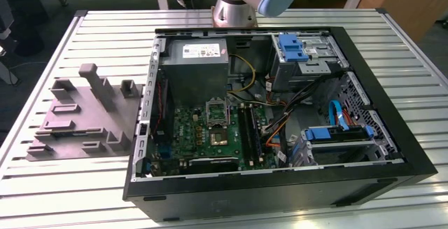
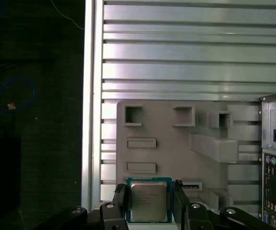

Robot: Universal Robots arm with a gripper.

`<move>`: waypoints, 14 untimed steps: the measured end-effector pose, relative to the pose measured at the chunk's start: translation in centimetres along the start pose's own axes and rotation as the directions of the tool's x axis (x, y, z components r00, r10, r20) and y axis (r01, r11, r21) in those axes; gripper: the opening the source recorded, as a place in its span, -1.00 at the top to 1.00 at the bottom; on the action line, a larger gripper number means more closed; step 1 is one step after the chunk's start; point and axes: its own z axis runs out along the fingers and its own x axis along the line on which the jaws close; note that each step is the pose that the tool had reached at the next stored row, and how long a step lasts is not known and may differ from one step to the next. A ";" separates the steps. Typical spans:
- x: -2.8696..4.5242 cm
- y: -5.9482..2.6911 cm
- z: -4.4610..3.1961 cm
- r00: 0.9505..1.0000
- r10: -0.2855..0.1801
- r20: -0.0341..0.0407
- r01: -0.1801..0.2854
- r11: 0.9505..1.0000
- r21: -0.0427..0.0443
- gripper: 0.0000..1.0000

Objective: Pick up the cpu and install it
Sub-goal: 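Pick up the cpu and move it towards the insertion slot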

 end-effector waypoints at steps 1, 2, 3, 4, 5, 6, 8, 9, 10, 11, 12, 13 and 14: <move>-0.04 0.00 0.00 1.000 0.000 0.000 0.000 1.000 0.000 0.05; -0.08 0.00 0.01 1.000 0.000 0.000 0.000 1.000 0.000 0.05; -0.13 0.00 0.01 1.000 0.000 0.000 0.000 1.000 0.000 0.05; -0.18 -0.01 0.02 1.000 0.000 0.000 0.000 1.000 0.000 0.05; -0.24 -0.01 0.01 1.000 0.000 0.000 0.000 1.000 0.000 0.05; -0.29 0.00 0.01 1.000 0.000 0.000 0.000 1.000 0.000 0.05; -0.38 0.00 0.01 1.000 0.000 0.000 0.000 1.000 0.000 0.05; -0.42 0.00 0.02 1.000 0.000 0.000 0.000 1.000 0.000 0.05; -0.46 0.00 0.02 1.000 0.000 0.000 0.000 1.000 0.000 0.05; -0.50 0.00 0.02 1.000 0.000 0.000 0.000 1.000 0.000 0.05; -0.55 0.00 0.02 1.000 0.000 0.000 0.000 1.000 0.000 0.05; -0.60 0.00 0.02 1.000 0.000 0.000 0.000 1.000 0.000 0.05; -0.64 0.00 0.02 1.000 0.000 0.000 0.000 1.000 0.000 0.05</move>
